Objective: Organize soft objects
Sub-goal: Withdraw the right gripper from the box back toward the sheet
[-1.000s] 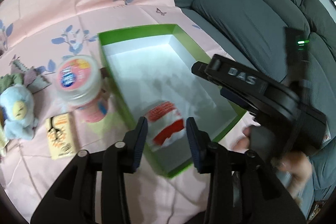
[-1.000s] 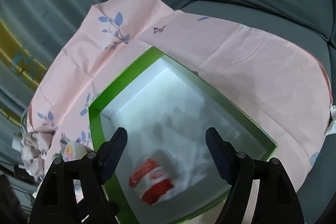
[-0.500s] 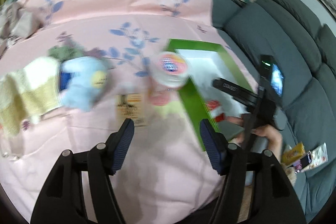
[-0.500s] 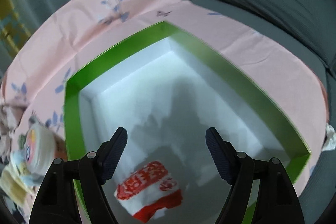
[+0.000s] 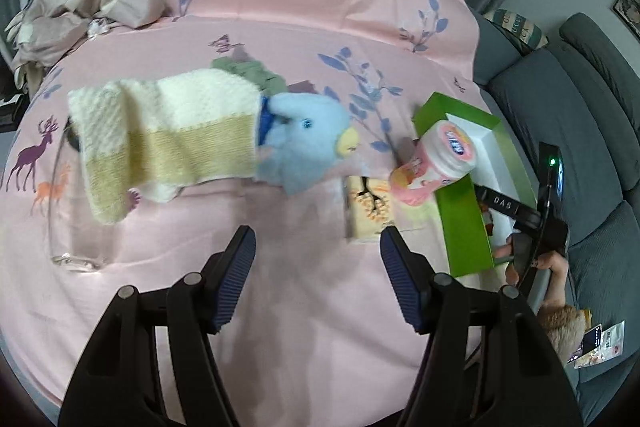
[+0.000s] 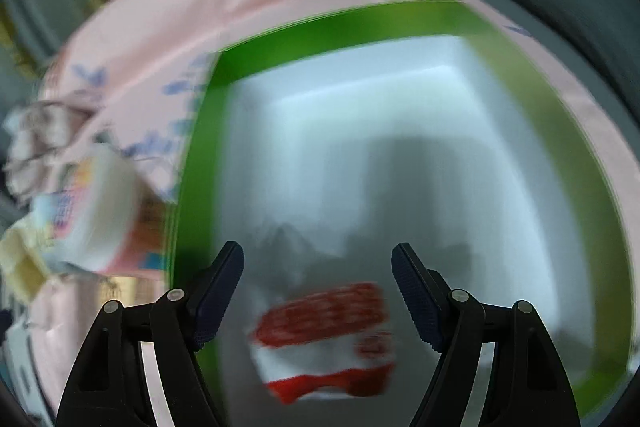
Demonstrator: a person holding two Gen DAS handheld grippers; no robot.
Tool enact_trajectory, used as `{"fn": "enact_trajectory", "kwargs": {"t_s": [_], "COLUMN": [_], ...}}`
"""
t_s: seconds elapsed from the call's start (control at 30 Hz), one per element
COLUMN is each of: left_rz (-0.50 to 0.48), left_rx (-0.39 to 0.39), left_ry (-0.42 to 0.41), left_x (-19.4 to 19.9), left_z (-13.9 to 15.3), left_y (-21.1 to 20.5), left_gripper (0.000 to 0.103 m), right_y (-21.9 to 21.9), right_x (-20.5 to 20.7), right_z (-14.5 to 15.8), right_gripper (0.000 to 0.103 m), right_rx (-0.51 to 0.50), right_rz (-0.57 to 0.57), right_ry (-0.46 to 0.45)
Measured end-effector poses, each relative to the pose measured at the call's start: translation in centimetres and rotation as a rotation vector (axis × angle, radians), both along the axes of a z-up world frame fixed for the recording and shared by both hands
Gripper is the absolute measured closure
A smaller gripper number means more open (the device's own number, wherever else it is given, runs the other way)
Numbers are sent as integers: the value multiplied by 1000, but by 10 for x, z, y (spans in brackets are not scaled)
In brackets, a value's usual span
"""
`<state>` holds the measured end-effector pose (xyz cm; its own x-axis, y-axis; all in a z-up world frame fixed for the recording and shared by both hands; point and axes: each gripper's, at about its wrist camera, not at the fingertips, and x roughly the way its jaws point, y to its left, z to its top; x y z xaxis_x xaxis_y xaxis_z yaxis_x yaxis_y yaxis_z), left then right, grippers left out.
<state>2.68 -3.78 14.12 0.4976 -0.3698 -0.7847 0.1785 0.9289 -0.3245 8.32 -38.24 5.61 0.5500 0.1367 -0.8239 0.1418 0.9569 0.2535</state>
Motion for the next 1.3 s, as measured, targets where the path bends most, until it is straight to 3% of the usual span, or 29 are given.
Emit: {"fn": "enact_trajectory", "kwargs": {"t_s": [0.33,0.63,0.7,0.87,1.0,1.07,1.13,1.23,1.3], "left_rz": [103,112,111,118,132,143,156,170,183], "left_rx": [-3,12,11,16,18,25,44,72,82], "left_ry": [66,116,119,121,128,131,137,145,148], "left_x": [7,16,17,16,15,16,16,16,15], "left_z": [-30,-48,-50,-50,-51,-52,-54,-57,-60], "left_y": [36,36,36,36,41,41,42,44,46], "left_gripper": [39,39,39,39,39,39,39,37,28], "right_y": [10,13,14,27,42,57,77,115,140], "right_x": [10,13,11,-9,-25,-32,-39,-41,-35], "right_z": [0,2,4,28,62,80,90,90,77], "right_gripper": [26,26,26,17,17,17,17,17,17], "right_rx": [-34,-60,-77,-268,-277,-287,-250,-110,-36], "right_rz": [129,248,240,129,43,-23,-41,72,150], "right_ry": [-16,-18,-24,-111,-177,-165,-151,-122,-88]}}
